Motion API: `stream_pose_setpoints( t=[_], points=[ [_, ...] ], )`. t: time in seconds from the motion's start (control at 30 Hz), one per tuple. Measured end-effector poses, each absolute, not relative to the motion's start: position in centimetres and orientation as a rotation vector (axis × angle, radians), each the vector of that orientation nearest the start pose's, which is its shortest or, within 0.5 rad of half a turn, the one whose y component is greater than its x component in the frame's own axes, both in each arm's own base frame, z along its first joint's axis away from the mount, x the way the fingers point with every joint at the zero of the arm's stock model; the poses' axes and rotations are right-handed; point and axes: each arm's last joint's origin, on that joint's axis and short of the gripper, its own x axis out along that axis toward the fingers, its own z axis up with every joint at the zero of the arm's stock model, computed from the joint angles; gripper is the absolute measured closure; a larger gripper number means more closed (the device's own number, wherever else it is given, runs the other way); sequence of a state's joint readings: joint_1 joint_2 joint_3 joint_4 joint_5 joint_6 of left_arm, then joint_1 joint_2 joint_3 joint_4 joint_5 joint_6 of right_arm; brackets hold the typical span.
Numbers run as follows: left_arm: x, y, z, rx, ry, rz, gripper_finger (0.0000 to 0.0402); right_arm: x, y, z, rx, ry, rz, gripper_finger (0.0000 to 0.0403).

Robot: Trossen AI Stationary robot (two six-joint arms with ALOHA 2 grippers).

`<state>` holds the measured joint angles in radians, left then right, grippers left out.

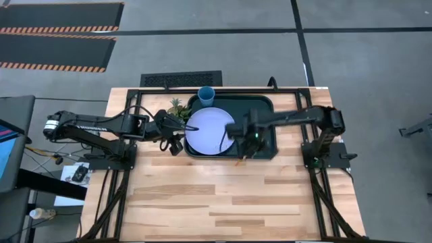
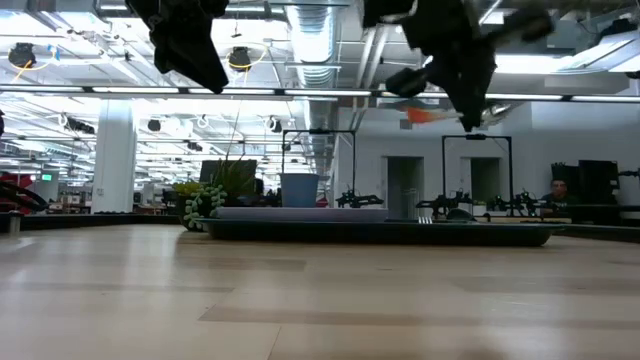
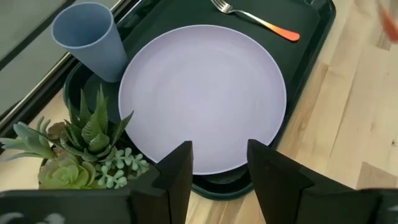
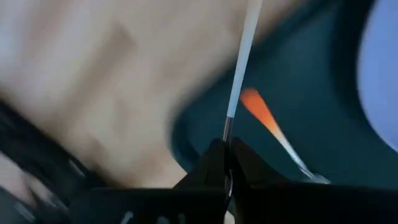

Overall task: Pick and place plate/cup/fork/spoon on tray
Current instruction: Put the orange spoon on the black tray

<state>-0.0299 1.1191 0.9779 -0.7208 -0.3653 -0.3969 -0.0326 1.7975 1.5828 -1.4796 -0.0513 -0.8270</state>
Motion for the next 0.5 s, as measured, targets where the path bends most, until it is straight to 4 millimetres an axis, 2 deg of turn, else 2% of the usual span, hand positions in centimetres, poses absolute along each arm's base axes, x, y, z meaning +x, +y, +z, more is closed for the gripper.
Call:
stream_pose_setpoints(
  t=[0.17, 0.27, 0.4, 0.5],
  points=[
    [21.8, 0.4, 29.4, -0.195, 0.766, 0.493, 0.026, 30.6, -6.0, 26.9, -0.778, 1.585, 1.01, 0.0393],
    [21.8, 0.5, 29.4, -0.192, 0.762, 0.503, 0.026, 30.4, -8.7, 26.6, -0.831, 1.594, 0.966, 0.0393],
    [21.7, 0.6, 29.5, -0.175, 0.75, 0.538, 0.026, 30.1, -12.0, 24.5, -0.785, 1.71, 1.047, 0.0393],
    [21.7, 0.7, 29.5, -0.168, 0.749, 0.551, 0.026, 30.5, -13.6, 22.3, -0.725, 1.746, 1.087, 0.0395]
  ],
)
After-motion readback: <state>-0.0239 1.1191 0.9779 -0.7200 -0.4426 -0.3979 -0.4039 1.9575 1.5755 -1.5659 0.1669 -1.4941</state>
